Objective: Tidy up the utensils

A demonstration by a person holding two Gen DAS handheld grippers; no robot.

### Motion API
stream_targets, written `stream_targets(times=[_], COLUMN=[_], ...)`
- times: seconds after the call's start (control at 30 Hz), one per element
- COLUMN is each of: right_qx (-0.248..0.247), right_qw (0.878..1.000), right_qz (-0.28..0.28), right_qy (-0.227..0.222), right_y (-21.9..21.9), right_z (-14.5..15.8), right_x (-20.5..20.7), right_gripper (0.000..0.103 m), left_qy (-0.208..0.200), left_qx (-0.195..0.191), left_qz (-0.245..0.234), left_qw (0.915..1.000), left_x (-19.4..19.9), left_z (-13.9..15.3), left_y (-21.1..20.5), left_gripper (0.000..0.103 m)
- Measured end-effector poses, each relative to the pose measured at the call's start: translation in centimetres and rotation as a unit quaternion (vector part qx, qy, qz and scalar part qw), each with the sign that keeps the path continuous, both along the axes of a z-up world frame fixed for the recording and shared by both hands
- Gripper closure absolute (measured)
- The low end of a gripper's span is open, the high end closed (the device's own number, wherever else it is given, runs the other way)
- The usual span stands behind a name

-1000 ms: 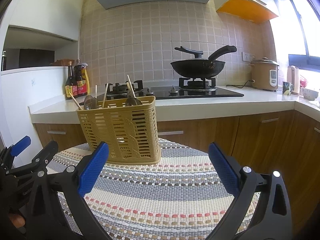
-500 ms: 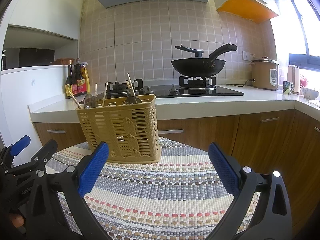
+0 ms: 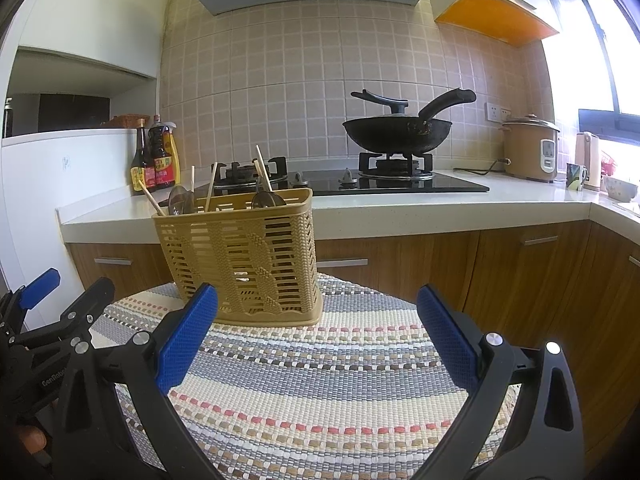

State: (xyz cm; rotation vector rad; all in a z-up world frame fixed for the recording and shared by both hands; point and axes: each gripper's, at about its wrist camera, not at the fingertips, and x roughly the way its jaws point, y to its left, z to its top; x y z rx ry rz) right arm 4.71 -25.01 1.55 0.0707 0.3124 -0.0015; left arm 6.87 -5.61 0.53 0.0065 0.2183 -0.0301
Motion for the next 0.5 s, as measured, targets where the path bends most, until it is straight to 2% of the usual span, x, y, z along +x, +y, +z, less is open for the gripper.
stream_targets(times=[0.5], right_qx=[0.0], right_qw=[1.0], right_qz=[0.002], right_qy=[0.001], right_y=[0.11], right_z=[-0.09], right_x=[0.07], right_gripper=[0.008], left_qy=[-0.001], left_qx=[0.007], left_qz=[-0.002], left_qw=[1.0], left_x=[-0.11], left_z=[-0.01], left_y=[-0.31], left_gripper=[0.008])
